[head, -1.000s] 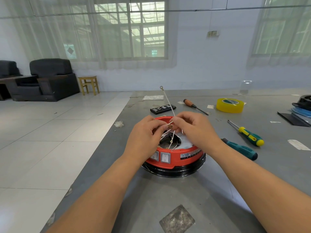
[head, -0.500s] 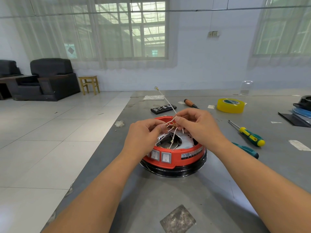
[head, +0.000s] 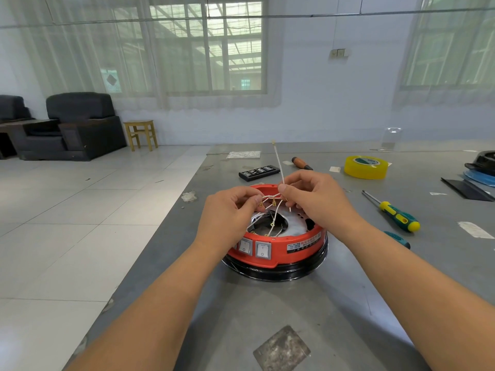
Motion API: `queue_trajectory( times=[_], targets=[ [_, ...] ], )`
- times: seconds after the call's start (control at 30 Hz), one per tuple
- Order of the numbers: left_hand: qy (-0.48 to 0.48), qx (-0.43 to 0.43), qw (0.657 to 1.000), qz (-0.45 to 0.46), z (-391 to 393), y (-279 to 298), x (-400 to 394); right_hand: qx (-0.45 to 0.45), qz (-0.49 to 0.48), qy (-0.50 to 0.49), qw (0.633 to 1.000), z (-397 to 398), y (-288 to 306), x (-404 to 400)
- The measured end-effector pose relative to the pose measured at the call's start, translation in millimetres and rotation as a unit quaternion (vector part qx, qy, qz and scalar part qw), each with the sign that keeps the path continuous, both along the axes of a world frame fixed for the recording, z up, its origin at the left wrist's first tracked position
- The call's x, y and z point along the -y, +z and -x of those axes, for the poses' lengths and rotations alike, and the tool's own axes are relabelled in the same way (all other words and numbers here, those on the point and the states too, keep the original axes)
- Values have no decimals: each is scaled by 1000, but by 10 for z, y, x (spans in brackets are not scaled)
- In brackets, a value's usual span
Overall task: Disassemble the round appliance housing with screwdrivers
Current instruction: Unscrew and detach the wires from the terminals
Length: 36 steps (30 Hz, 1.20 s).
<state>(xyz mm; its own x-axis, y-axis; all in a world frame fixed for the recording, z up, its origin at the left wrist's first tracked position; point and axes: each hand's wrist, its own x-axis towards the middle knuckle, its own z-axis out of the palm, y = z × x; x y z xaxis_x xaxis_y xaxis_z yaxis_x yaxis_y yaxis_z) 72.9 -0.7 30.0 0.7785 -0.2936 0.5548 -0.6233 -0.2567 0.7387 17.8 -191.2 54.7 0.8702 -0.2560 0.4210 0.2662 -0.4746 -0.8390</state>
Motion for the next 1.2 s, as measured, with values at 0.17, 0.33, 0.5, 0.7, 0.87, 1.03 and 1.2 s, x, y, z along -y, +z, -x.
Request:
queue_trajectory(
  times=[0.17, 0.33, 0.5, 0.7, 0.87, 1.03, 1.2],
  targets=[
    [8, -15, 1000, 19, 15, -14, 18, -12, -48, 11, 999, -5, 11, -19],
    [12, -65, 995, 68, 37, 1, 40, 1, -56, -3, 998, -20, 27, -58],
    [25, -32, 998, 51, 69, 15, 25, -33, -20, 7, 999, 1, 48, -31],
    [28, -7, 998, -59, 115, 24, 53, -32, -61, -56, 996, 12, 75, 102],
    [-54, 216, 918, -329, 164, -60, -43, -14, -115, -189, 975, 79, 34, 671],
    [-5, 275, 905, -324, 54, -200, -38, -78, -110, -287, 949, 33, -132, 1266],
    [111, 305, 905, -277, 37, -381, 143, -164, 21, -339, 926, -264, -9, 1596]
  ],
)
